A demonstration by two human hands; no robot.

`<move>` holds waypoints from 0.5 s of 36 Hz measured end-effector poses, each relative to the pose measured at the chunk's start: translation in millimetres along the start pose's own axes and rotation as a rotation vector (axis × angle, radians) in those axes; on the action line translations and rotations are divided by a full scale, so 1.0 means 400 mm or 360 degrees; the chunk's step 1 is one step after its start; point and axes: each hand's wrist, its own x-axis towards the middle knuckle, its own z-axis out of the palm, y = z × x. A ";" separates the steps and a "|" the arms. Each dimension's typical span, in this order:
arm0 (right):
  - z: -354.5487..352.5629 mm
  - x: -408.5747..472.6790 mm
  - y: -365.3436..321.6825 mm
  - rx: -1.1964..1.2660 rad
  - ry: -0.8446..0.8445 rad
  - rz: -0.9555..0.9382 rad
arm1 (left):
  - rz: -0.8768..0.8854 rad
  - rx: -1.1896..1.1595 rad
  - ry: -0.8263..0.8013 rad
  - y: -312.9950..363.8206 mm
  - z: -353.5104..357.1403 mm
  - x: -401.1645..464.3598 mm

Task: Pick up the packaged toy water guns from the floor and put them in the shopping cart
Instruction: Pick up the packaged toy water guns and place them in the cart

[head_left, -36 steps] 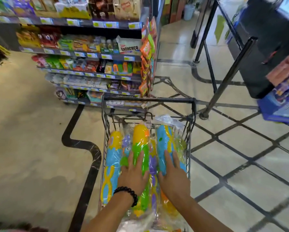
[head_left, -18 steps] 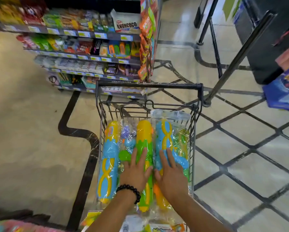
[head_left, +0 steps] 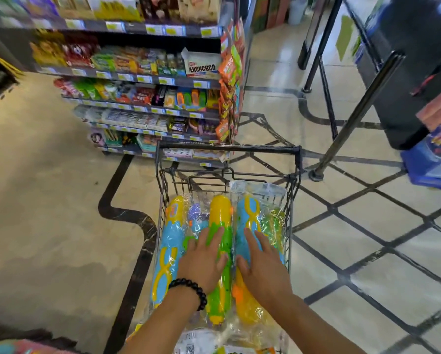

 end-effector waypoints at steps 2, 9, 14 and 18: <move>-0.056 -0.007 -0.021 -0.0058 0.0013 -0.0079 | 0.0020 0.0042 0.0042 0.019 -0.056 -0.019; -0.253 -0.058 -0.090 -0.0332 0.0101 -0.0448 | 0.0151 0.0257 0.0380 0.094 -0.262 -0.142; -0.356 -0.109 -0.130 -0.0438 0.0212 -0.0662 | 0.0300 0.0315 0.0621 0.121 -0.356 -0.245; -0.419 -0.183 -0.160 -0.0460 0.0379 -0.0729 | 0.0387 0.0401 0.0794 0.131 -0.398 -0.310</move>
